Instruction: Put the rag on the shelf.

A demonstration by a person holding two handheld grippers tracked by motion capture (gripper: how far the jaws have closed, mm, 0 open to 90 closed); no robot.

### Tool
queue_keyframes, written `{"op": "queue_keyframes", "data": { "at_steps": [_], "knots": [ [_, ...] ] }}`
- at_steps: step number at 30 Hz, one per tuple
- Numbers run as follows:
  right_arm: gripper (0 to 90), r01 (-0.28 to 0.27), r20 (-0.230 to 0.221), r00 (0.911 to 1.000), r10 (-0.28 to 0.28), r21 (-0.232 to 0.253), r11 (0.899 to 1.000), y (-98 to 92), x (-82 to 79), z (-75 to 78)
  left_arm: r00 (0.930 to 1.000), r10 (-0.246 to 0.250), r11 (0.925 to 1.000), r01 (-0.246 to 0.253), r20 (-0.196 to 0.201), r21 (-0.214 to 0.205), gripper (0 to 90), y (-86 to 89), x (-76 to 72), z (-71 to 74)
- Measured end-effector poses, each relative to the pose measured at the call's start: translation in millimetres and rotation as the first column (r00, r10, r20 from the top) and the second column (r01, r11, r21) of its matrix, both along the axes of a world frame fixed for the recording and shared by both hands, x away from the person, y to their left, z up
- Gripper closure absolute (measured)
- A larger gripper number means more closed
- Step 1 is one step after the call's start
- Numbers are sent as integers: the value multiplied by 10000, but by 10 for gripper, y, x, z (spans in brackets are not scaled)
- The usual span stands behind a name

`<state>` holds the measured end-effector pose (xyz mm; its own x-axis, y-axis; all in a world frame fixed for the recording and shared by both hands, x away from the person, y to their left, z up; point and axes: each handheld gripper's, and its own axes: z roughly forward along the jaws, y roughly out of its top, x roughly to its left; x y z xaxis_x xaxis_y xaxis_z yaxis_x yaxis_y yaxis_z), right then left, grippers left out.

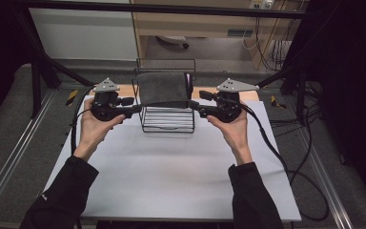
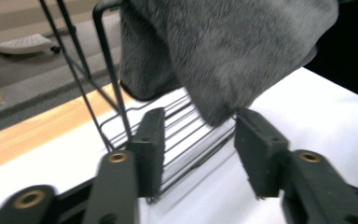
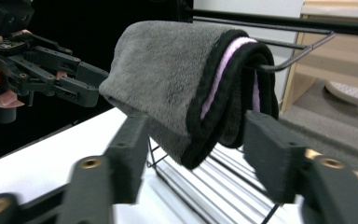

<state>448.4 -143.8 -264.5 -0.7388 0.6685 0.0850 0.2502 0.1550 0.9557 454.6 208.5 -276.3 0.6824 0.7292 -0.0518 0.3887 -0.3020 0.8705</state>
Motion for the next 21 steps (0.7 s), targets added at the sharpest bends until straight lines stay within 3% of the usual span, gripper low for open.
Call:
{"op": "queue_keyframes", "data": {
  "at_steps": [4, 9, 15, 21],
  "knots": [
    [238, 132, -124, 9998, -137, -340, 9993, -64, -60, 12, 9999, 115, 9998, -113, -86, 169, 401, 59, -65, -47],
    [126, 164, -402, 9990, -192, -687, 9975, -154, -131, -29, 9997, 180, 9992, -175, -159, 359, 266, 127, -150, -172],
    [74, 83, -626, 9979, -137, -857, 9963, -250, -237, -182, 9991, 399, 9978, -391, -135, 530, 109, 194, -278, -381],
    [37, 112, -885, 9959, -188, -864, 9962, -383, -338, -380, 9988, 335, 9986, -319, -362, 430, 69, 291, -417, -618]
  ]
}}
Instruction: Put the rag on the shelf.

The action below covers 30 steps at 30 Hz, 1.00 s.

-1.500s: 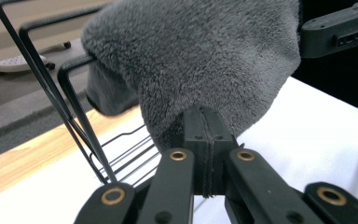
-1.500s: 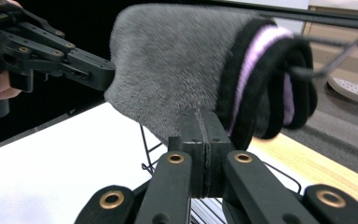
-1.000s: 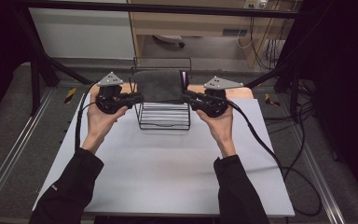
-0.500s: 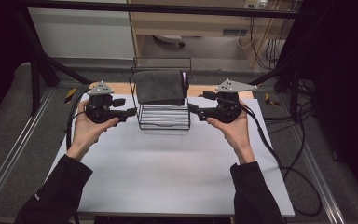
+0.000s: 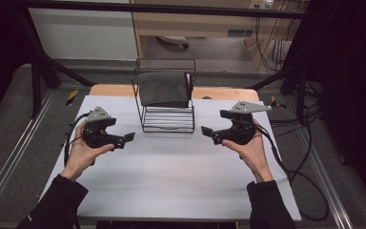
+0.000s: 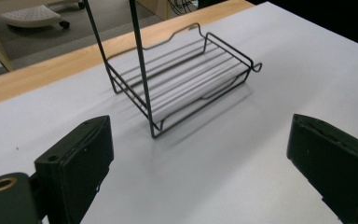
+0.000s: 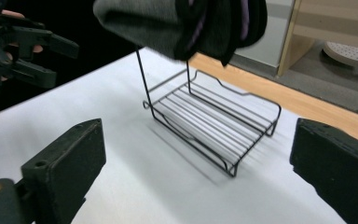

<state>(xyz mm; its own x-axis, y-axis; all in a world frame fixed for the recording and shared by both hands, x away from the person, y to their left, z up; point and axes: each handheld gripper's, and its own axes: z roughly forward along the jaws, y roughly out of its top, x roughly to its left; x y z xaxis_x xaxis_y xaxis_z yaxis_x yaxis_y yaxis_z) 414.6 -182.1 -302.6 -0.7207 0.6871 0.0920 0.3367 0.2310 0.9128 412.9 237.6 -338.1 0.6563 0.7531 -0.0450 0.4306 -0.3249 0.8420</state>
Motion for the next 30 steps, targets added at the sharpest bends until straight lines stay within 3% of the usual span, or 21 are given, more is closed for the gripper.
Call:
{"op": "queue_keyframes", "data": {
  "at_steps": [10, 20, 30],
  "knots": [
    [9, 330, -705, 9969, -337, -106, 9994, -161, -124, -490, 9995, -186, 9996, 180, -236, -227, 70, 121, -192, -383],
    [8, 59, -1377, 9904, -113, -395, 9992, -325, -238, -997, 9990, -209, 9997, 213, -397, 103, 73, 204, -331, -731],
    [9, -25, -1966, 9804, -94, -605, 9982, -592, -364, -1293, 9978, -230, 9992, 250, -627, 316, 85, 331, -410, -961]
  ]
}}
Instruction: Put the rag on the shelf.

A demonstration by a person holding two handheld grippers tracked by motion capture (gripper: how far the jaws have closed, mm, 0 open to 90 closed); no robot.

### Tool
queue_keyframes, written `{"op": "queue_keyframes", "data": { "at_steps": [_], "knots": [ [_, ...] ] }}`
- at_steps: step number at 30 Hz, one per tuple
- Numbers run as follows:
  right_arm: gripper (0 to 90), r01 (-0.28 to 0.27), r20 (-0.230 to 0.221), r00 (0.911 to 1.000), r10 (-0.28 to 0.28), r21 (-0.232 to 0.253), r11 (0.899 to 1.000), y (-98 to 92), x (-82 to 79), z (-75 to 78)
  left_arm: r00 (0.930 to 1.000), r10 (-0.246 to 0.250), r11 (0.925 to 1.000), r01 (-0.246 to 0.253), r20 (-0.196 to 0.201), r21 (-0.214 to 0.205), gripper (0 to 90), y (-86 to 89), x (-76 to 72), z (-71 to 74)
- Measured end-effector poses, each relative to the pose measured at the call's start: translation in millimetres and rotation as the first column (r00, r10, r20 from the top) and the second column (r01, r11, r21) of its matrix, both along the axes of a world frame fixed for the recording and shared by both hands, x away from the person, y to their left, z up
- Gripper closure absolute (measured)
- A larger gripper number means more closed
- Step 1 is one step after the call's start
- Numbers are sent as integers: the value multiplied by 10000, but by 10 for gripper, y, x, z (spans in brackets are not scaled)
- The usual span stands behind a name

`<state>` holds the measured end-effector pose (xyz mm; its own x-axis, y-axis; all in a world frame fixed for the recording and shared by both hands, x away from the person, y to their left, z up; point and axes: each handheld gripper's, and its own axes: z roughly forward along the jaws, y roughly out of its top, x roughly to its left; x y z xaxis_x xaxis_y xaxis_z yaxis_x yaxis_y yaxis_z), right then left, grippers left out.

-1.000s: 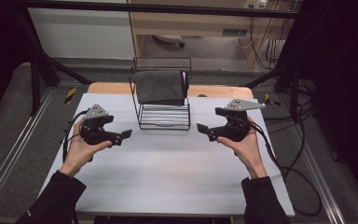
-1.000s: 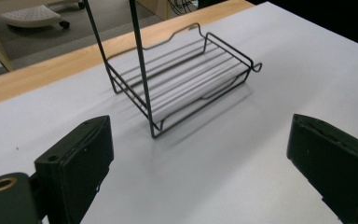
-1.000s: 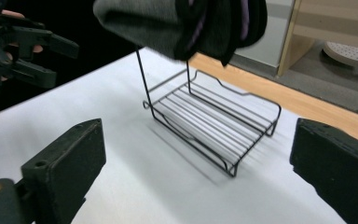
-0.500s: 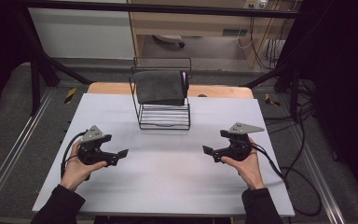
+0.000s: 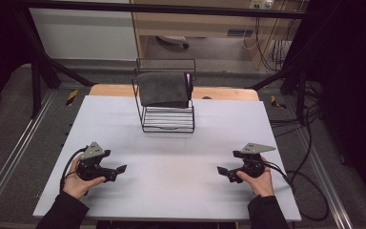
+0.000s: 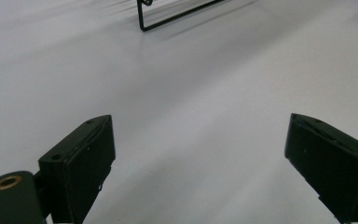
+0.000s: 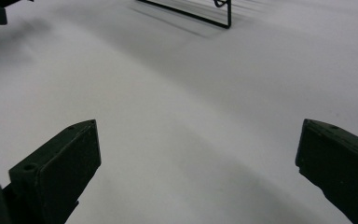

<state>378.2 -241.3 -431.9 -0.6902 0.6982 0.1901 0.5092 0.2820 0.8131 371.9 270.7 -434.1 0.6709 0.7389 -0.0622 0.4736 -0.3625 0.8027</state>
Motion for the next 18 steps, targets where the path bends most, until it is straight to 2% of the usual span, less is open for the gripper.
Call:
{"op": "queue_keyframes", "data": {
  "at_steps": [4, 8, 12, 18],
  "knots": [
    [9, 112, -141, 9998, -111, 45, 9999, -111, -54, -73, 10000, -98, 9996, 98, -5, 250, 85, 32, -26, -48],
    [9, 85, -228, 9997, -85, 5, 10000, -214, -110, -131, 9999, -113, 9996, 115, -99, 275, 85, 62, -39, -86],
    [9, 152, -415, 9990, -151, 11, 9999, -257, -121, -169, 9998, -131, 9995, 135, -170, 281, 85, 86, -49, -109],
    [9, 93, -436, 9990, -96, -83, 9999, -240, -123, -186, 9997, -75, 9996, 81, -223, 268, 85, 132, -66, -118]
  ]
}}
